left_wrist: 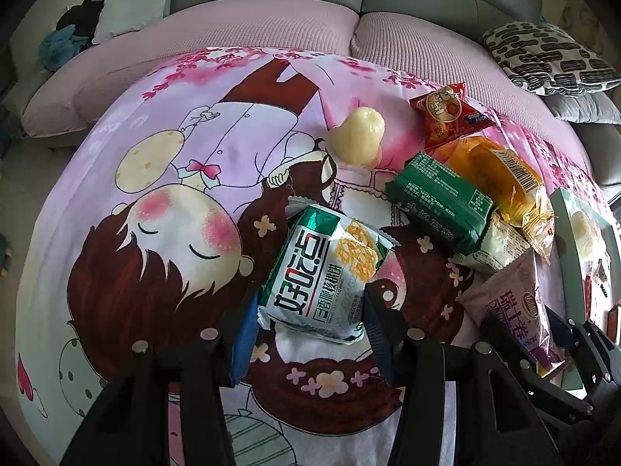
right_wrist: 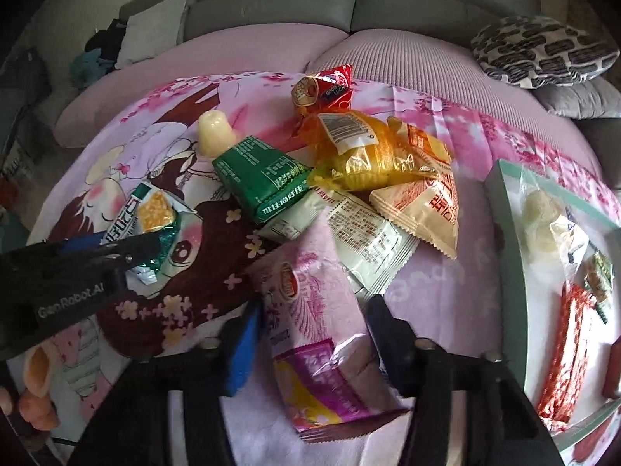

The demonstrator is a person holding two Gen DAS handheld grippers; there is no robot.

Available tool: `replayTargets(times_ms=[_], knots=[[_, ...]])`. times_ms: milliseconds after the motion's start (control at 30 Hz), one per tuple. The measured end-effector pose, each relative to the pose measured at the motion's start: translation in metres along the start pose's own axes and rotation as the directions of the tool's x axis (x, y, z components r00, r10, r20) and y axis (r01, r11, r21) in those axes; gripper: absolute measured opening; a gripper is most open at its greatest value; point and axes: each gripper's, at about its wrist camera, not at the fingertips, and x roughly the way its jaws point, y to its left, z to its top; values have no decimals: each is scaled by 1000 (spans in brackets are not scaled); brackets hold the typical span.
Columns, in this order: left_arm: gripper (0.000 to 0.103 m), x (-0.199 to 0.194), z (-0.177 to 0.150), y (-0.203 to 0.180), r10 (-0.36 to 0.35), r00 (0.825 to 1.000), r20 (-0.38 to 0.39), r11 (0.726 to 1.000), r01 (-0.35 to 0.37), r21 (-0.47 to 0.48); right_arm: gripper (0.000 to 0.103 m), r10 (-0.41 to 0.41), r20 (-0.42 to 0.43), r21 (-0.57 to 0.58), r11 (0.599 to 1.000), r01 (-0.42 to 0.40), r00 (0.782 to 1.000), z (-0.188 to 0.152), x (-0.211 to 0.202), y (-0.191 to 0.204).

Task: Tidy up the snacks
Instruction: 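Grasp the pink Swiss roll pack with the right gripper while the left holds the biscuit pack, then carry the biscuit pack with the left gripper while the right carries the pink pack into the tray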

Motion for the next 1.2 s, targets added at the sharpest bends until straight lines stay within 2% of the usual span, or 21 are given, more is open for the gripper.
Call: replayTargets(times_ms=[200,467,800,1000,1200], knots=[[53,3,0,-2,9,1000,-7,1000,-9,14,39,25,15,-5,1000,-25,1000,0,-5,1],[53,-2,-1,-8,22,1000,16,999,-22,31,38,66,66,24,997,-68,996,2,-23,-4],[53,-37,5,-20,-1,994,113,999,-4,46,38,66,133,61,995,-75,989,7,-50,-20],[53,-61,11,-46,-53,982,179,997,41,67,38,39,166,119,991,-59,985,6,-66,-50],[53,-75,11,-96,-124,969,211,984,93,152,38,-59,208,248,969,6,976,-5,-95,-109]])
